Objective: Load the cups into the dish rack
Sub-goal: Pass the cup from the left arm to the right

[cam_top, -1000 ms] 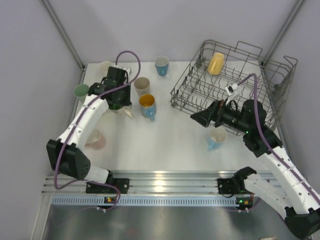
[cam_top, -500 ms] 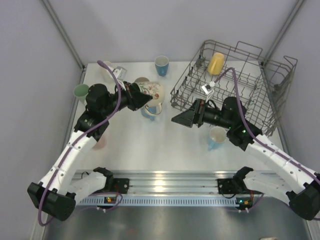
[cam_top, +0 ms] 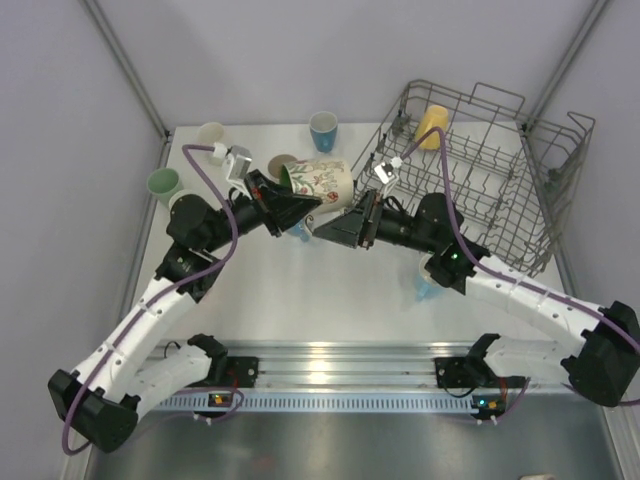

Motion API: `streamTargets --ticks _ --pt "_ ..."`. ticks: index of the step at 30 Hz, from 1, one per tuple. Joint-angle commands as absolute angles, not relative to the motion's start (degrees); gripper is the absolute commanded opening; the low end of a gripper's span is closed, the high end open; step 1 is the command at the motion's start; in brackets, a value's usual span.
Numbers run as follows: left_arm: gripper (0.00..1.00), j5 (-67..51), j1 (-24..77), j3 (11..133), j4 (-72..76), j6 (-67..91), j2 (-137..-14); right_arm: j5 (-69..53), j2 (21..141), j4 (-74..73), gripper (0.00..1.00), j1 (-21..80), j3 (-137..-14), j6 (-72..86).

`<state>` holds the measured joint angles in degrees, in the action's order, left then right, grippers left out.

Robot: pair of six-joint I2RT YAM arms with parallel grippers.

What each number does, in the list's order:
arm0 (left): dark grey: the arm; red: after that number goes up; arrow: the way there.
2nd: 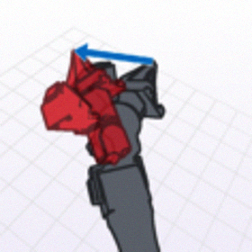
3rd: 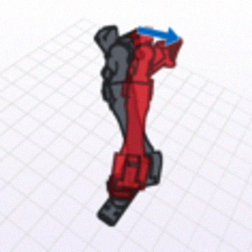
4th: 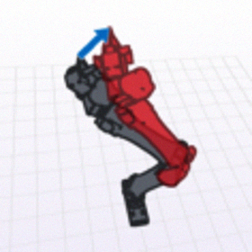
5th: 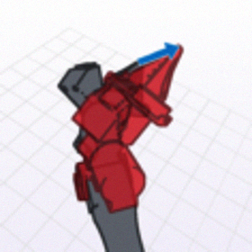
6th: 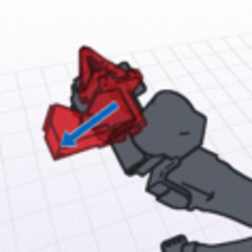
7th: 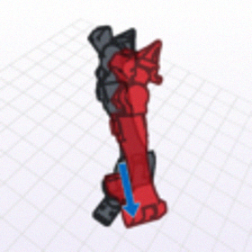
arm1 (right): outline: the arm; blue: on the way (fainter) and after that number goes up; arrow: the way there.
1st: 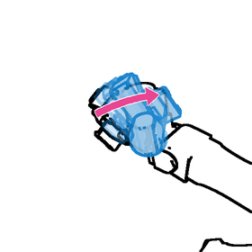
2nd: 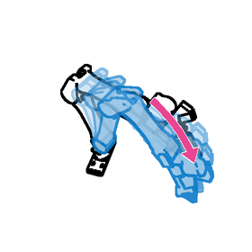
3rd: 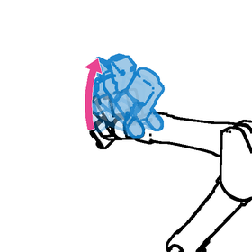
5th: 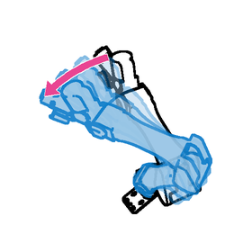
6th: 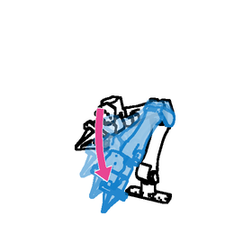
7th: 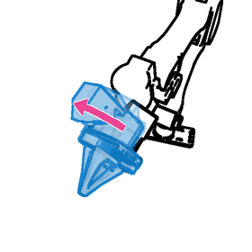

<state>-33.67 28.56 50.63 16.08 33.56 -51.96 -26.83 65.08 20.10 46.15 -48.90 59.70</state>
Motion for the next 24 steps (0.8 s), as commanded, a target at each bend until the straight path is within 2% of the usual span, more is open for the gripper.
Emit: streamTargets --ticks 1,3,8,9,15,18,24 --pt "0.00 -34.3 30.4 51.4 34.2 33.0 -48.7 -26.5 66.7 32.4 0.95 48.3 -52.1 63.6" --pt "0.00 -34.3 30.9 50.5 36.5 33.4 -48.5 -26.7 67.7 37.3 0.92 49.4 -52.6 64.9" --pt "0.00 -33.7 32.2 47.9 41.3 35.3 -47.7 -26.1 68.8 46.3 0.73 51.1 -51.8 67.9" --pt "0.00 -33.5 32.3 47.2 41.8 35.6 -47.5 -25.8 69.2 47.4 0.64 51.3 -51.4 68.4" --pt "0.00 -33.0 33.4 45.2 43.4 35.2 -46.2 -22.8 70.7 61.9 0.39 51.9 -46.6 74.2" --pt "0.00 -33.0 34.0 43.8 44.9 35.9 -46.0 -22.1 72.2 68.2 0.33 51.9 -45.8 76.5" --pt "0.00 -32.3 35.6 42.4 46.8 35.5 -46.8 -21.4 74.1 67.1 0.32 52.7 -46.8 76.0"
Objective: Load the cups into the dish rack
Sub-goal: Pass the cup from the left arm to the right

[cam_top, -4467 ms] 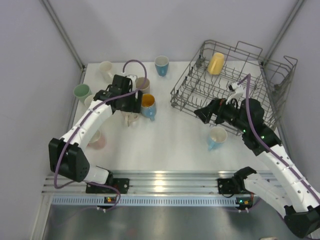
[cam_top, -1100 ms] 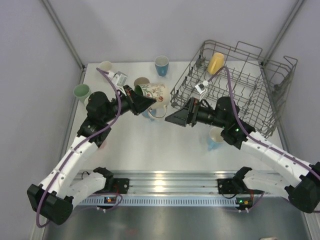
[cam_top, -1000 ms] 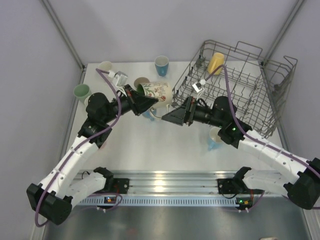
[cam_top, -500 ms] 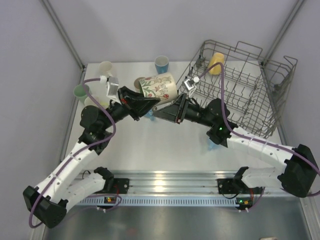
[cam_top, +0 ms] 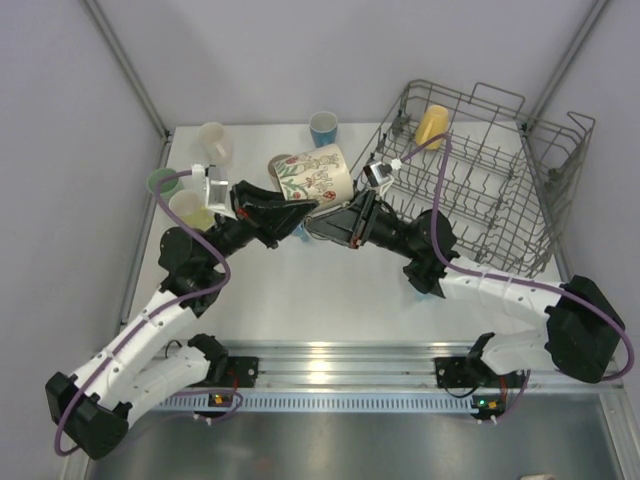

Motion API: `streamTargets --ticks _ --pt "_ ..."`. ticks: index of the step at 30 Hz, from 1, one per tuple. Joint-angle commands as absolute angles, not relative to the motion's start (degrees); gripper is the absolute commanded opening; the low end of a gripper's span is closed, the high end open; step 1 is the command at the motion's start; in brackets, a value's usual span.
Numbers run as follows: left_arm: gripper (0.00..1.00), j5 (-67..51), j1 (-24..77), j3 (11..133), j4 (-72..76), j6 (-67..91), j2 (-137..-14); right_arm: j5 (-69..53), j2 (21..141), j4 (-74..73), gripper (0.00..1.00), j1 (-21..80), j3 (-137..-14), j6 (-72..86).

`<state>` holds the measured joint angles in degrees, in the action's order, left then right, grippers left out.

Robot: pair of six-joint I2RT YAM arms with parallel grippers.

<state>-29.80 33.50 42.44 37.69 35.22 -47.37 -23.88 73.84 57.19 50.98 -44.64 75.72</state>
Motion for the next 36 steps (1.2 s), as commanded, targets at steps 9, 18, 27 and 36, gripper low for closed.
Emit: streamTargets --ticks 9,18,27,36 --pt "0.00 -32.2 36.7 40.0 46.8 33.9 -46.4 -20.3 74.7 66.0 0.00 53.3 -46.8 75.8" --pt "0.34 -33.0 36.7 37.1 44.3 31.7 -43.2 -16.2 67.5 59.1 0.00 53.3 -45.3 69.4" --pt "0.50 -30.9 36.7 38.1 36.9 27.9 -39.9 -14.8 62.8 53.9 0.00 53.3 -42.9 65.3" --pt "0.64 -28.7 36.7 40.3 28.7 26.0 -39.8 -14.1 61.1 51.3 0.00 52.2 -42.9 63.5"
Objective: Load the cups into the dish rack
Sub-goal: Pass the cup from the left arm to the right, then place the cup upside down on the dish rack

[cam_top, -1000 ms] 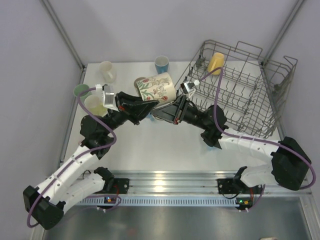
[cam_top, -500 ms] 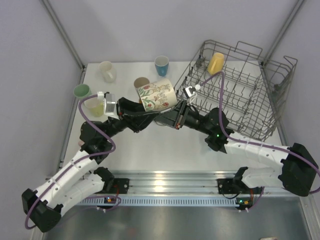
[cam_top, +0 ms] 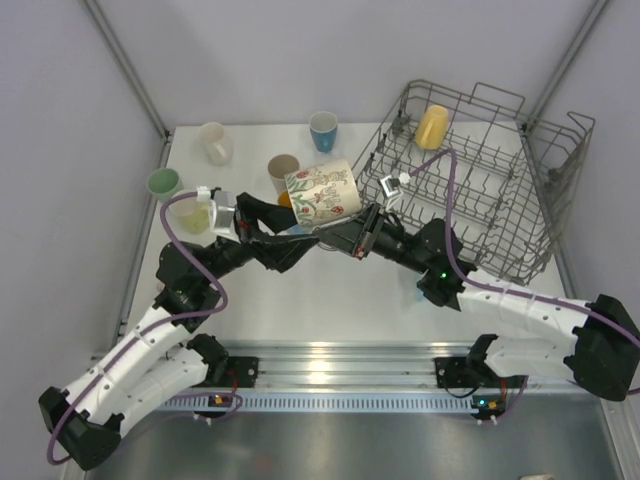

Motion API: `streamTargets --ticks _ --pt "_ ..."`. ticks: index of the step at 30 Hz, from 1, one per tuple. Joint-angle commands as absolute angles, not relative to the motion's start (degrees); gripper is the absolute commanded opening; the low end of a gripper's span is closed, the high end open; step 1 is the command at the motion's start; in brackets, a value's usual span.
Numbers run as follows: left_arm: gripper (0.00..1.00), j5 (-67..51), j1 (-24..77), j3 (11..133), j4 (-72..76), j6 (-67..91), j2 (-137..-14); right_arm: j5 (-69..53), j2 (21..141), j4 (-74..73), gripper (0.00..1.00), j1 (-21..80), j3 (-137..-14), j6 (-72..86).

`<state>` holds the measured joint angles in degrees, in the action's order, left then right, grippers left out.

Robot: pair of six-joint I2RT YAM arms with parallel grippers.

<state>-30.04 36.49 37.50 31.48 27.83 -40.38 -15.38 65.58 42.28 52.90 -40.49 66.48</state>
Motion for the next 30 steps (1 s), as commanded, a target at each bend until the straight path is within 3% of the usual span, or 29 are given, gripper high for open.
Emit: streamTargets --ticks 1,2,4,10,17,21,25,30 --pt "0.67 -28.0 36.7 40.9 26.6 25.8 -39.7 -14.1 60.5 50.8 0.00 51.2 -42.9 63.3" --pt "0.69 -27.9 36.7 41.2 25.8 25.4 -39.6 -14.2 60.2 50.4 0.00 50.6 -42.8 63.2" --pt "0.98 -27.6 36.7 41.9 24.2 24.8 -39.3 -14.4 59.4 48.7 0.00 48.3 -42.5 63.3" --pt "0.98 -26.5 36.7 44.2 17.4 22.2 -38.8 -15.8 56.5 43.0 0.00 40.4 -43.0 63.2" --pt "0.98 -21.4 36.7 47.8 3.4 15.8 -38.3 -15.5 53.9 23.9 0.00 28.2 -50.7 54.4" --pt "0.98 -12.2 36.7 49.0 -5.3 12.8 -37.2 -3.1 55.5 3.0 0.00 23.1 -61.4 41.9" --pt "0.98 -2.1 36.7 49.7 -13.1 10.4 -36.3 5.8 60.1 -3.1 0.00 20.1 -68.1 34.3" --pt "0.98 -0.6 36.7 48.0 -16.1 9.8 -34.6 14.4 66.7 -7.4 0.00 17.1 -77.0 25.9"
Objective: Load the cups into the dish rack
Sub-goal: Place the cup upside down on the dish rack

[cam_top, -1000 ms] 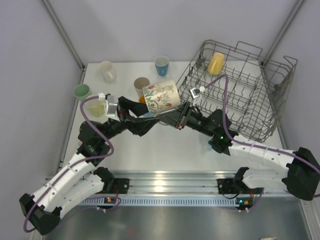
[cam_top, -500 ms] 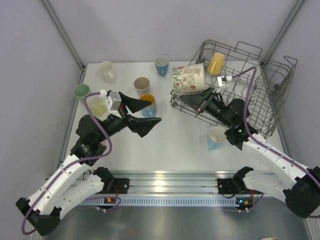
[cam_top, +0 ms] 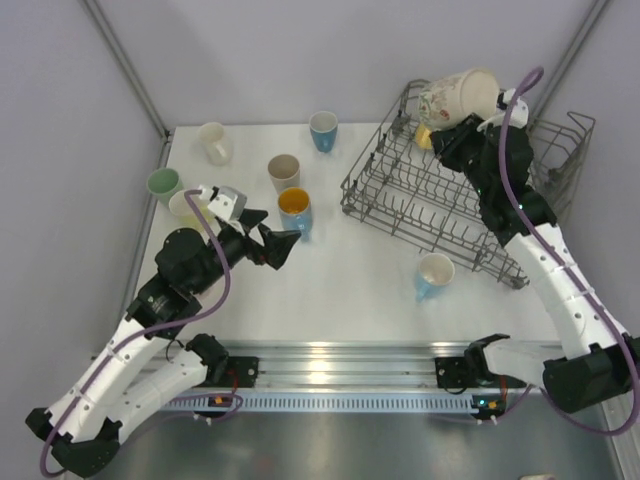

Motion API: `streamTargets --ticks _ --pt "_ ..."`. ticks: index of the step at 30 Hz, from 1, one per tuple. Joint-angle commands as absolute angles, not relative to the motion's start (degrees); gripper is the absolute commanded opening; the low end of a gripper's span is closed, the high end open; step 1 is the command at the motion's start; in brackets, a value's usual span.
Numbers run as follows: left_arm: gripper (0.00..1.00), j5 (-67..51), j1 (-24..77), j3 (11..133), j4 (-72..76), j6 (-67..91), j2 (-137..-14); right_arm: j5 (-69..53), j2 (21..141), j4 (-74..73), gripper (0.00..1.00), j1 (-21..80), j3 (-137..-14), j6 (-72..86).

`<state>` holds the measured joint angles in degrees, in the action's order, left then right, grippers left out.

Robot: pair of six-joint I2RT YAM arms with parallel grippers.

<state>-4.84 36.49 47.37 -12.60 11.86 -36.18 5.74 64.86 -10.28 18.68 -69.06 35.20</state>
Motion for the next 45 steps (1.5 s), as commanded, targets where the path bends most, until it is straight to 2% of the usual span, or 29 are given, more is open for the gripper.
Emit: streamTargets --ticks 1,14,19,25,45 --pt "0.98 -0.6 36.7 47.8 -16.5 9.9 -34.4 15.8 69.0 -7.6 0.00 16.3 -78.0 24.8" --pt "0.98 4.4 36.7 48.6 -27.4 5.9 -32.3 27.8 89.1 -8.4 0.00 11.3 -93.0 11.4" --pt "0.98 4.0 36.7 46.9 -27.6 5.9 -30.9 29.9 98.1 -11.2 0.00 9.7 -100.0 11.4" --pt "0.98 5.0 36.7 46.7 -27.7 5.5 -28.8 30.5 103.5 -12.0 0.00 7.4 -104.6 12.4" --pt "0.98 4.4 36.7 46.7 -27.6 6.0 -30.9 29.4 108.7 -3.3 0.00 2.3 -97.2 13.2"
